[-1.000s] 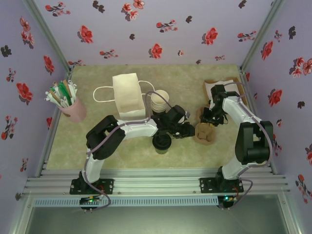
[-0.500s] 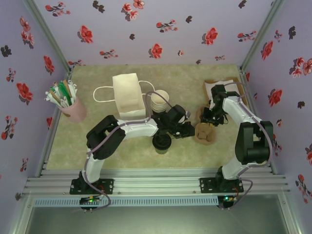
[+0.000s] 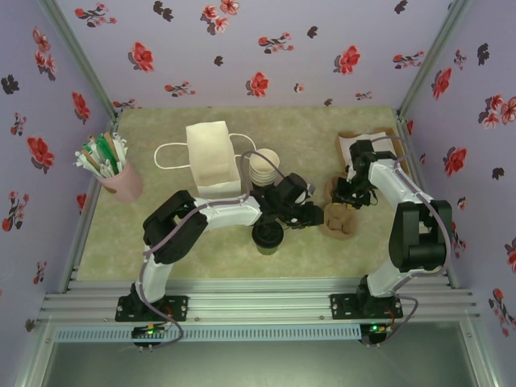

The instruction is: Pack the takeout coffee

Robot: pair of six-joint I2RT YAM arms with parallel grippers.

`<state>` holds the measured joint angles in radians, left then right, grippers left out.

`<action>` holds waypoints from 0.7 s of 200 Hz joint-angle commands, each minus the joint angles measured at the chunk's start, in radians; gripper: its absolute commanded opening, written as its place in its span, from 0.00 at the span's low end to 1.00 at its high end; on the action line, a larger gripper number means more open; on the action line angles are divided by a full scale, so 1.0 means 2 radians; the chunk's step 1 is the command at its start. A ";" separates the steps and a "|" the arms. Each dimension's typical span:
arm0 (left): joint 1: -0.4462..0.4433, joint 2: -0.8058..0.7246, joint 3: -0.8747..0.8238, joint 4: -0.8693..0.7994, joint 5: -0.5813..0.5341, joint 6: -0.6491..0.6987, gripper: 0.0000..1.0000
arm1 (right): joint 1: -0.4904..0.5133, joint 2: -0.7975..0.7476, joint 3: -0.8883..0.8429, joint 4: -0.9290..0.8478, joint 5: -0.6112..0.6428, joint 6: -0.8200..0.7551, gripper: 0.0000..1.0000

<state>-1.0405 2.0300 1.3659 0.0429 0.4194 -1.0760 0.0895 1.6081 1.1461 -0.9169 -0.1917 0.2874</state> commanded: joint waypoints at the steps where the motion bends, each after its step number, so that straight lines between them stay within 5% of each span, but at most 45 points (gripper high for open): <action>1: 0.000 0.010 0.000 0.033 0.014 -0.011 0.29 | 0.001 -0.009 0.001 -0.002 -0.041 0.001 0.34; 140: 0.015 -0.013 -0.047 0.070 0.014 -0.024 0.31 | 0.001 -0.044 0.005 -0.010 -0.054 0.007 0.33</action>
<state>-1.0203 2.0293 1.2984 0.1665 0.4461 -1.1019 0.0895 1.5620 1.1461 -0.9173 -0.2382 0.2886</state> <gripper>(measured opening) 0.313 0.336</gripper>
